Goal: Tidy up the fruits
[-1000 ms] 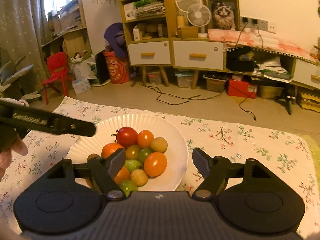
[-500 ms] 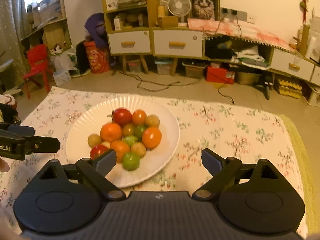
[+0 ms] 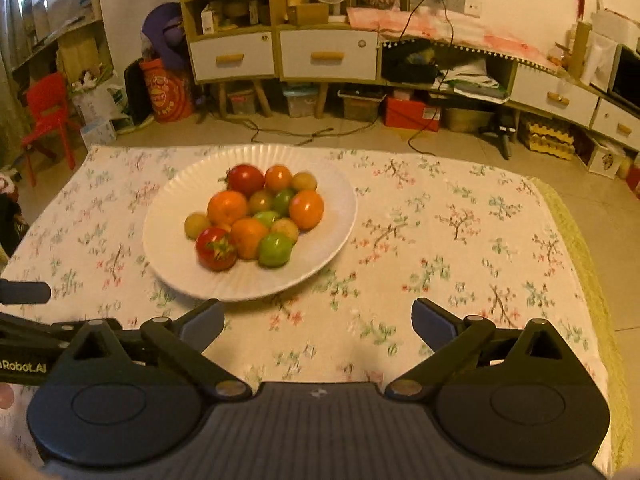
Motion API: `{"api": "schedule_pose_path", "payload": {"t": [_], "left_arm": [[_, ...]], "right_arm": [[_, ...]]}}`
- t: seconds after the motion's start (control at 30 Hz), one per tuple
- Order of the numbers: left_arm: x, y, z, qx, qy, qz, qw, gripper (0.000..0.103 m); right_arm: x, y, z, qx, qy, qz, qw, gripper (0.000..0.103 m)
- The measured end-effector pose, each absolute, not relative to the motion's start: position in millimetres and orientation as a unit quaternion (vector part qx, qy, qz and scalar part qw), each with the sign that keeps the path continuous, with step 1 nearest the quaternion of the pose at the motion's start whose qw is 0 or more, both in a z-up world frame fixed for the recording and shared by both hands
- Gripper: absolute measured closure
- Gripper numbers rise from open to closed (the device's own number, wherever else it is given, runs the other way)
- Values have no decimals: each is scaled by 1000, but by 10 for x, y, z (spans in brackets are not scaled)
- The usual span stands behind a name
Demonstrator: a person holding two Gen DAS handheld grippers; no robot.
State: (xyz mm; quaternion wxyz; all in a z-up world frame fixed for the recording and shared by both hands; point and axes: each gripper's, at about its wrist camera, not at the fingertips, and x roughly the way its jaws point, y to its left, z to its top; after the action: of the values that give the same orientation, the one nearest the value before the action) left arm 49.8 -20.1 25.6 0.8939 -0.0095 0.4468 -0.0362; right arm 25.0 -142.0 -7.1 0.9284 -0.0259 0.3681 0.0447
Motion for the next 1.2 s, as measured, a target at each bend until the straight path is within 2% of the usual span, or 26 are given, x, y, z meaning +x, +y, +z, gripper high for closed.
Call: {"api": "schedule_pose_path", "payload": {"t": [0.17,0.6,1.2], "left_arm": [[378,-223,305,13,432,-14,902,1],[285,-78,163,2,441,27,897,1],[266,-91,175,4,435,24,900,1]], "right_arm": [[114,-1355,-67,-28,370,35,928,1],[50,-1167,-207,-65,364,14,929,1],[49,-1164,-289,-61,382,18,922,1]]}}
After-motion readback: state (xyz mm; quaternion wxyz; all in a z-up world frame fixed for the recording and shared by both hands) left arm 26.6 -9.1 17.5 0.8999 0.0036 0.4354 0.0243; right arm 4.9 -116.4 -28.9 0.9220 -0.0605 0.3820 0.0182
